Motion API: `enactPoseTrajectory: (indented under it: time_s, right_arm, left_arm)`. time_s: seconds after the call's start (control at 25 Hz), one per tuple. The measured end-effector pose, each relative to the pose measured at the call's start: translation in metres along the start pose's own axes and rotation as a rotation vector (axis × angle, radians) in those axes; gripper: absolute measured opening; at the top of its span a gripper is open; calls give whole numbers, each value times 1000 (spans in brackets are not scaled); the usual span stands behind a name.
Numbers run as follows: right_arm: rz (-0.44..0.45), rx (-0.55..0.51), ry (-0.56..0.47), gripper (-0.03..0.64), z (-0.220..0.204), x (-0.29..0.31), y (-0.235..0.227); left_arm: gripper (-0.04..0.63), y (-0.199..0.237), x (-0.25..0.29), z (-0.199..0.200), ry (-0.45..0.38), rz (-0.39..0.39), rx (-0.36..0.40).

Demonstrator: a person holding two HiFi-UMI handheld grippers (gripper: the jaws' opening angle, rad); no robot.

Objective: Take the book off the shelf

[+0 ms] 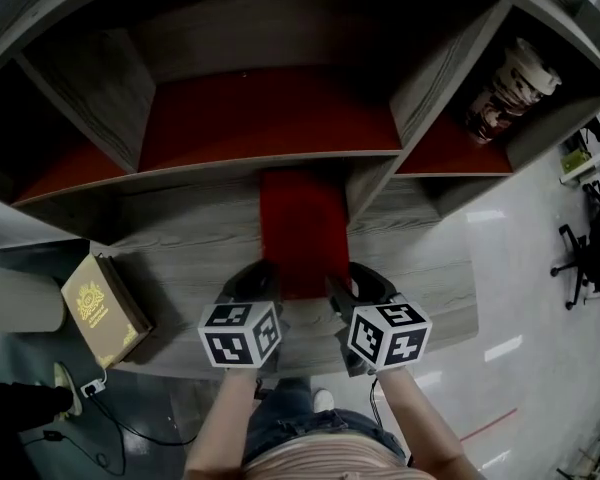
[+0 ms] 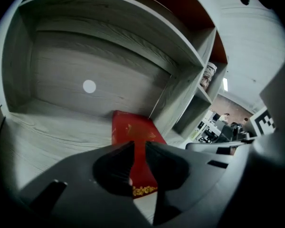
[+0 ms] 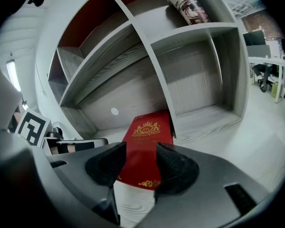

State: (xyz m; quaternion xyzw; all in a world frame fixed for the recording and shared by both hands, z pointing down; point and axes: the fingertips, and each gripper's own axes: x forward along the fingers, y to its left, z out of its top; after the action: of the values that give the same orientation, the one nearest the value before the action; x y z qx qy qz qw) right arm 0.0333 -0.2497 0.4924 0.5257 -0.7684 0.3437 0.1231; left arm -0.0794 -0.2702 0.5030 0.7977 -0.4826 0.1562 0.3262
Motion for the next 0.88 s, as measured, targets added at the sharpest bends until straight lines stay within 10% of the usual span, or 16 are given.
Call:
enactPoseTrajectory:
  time_s: [0.88]
  right_arm:
    - [-72,71,174,287,-20,54,-42]
  left_arm:
    - [221,39,56,-19,183,30,-137]
